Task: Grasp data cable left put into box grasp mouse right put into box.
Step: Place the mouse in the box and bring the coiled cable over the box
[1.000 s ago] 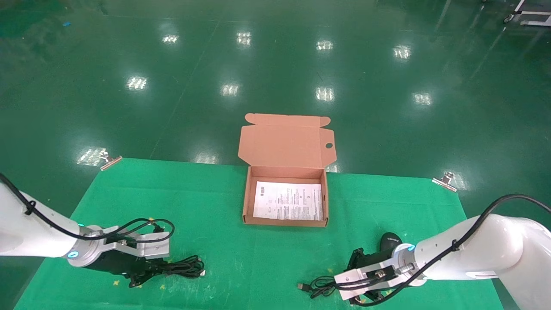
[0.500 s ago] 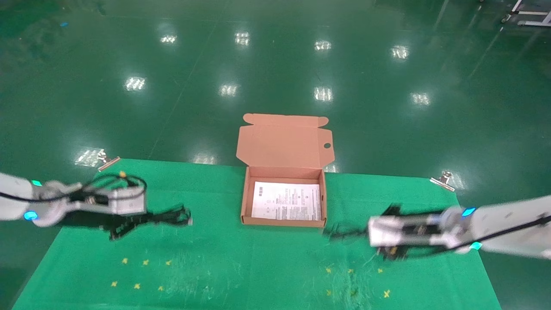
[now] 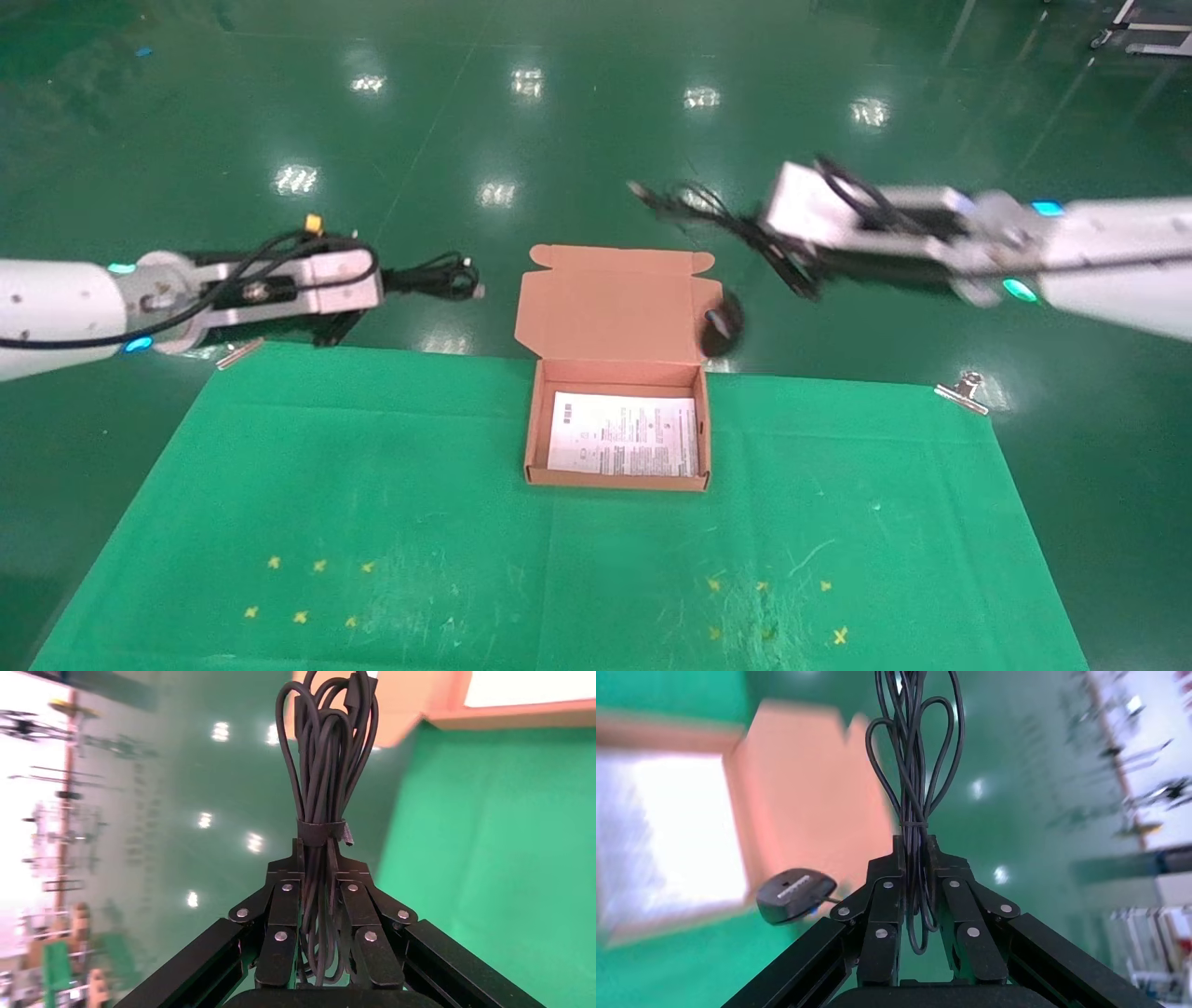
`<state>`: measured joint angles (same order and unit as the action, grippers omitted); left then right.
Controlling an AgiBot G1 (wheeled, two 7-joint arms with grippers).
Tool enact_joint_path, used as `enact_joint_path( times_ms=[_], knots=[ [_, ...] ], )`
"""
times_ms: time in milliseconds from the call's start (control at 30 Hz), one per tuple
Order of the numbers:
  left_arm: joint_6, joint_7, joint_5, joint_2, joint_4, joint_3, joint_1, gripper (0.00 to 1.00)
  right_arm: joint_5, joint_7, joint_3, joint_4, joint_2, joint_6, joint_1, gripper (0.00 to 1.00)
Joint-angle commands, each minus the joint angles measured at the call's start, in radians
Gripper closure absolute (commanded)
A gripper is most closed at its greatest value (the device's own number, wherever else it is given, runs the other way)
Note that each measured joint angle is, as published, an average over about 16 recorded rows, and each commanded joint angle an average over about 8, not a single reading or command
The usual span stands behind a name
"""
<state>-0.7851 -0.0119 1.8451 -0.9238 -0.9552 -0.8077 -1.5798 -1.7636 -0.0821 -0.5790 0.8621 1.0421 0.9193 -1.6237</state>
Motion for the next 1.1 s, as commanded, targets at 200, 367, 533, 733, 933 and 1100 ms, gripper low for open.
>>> enact_joint_path(
  times_ms=[200,367,533,733,933,1100],
  knots=[
    [0.074,-0.022,0.046,-0.048,0.008,0.006,-0.029,1.00,0.026,-0.070,0.011,-0.138,0.156,-0.065,-0.113,1.00],
    [0.087,-0.017,0.038,-0.065,0.024,0.013,-0.047,1.00,0.057,-0.149,0.024,-0.249,0.238,-0.089,-0.179,1.00],
    [0.085,-0.007,0.023,-0.070,0.032,0.020,-0.061,1.00,0.076,-0.223,0.029,-0.325,0.279,-0.090,-0.220,1.00],
    [0.091,-0.005,0.011,-0.065,0.030,0.026,-0.060,1.00,0.089,-0.252,0.029,-0.357,0.296,-0.087,-0.233,1.00],
    [0.085,-0.024,0.002,-0.041,0.020,0.027,-0.029,1.00,0.100,-0.253,0.018,-0.340,0.292,-0.086,-0.202,1.00],
    [0.053,-0.042,0.014,-0.013,0.001,0.015,-0.008,1.00,0.100,-0.249,0.002,-0.346,0.294,-0.088,-0.171,1.00]
  ],
)
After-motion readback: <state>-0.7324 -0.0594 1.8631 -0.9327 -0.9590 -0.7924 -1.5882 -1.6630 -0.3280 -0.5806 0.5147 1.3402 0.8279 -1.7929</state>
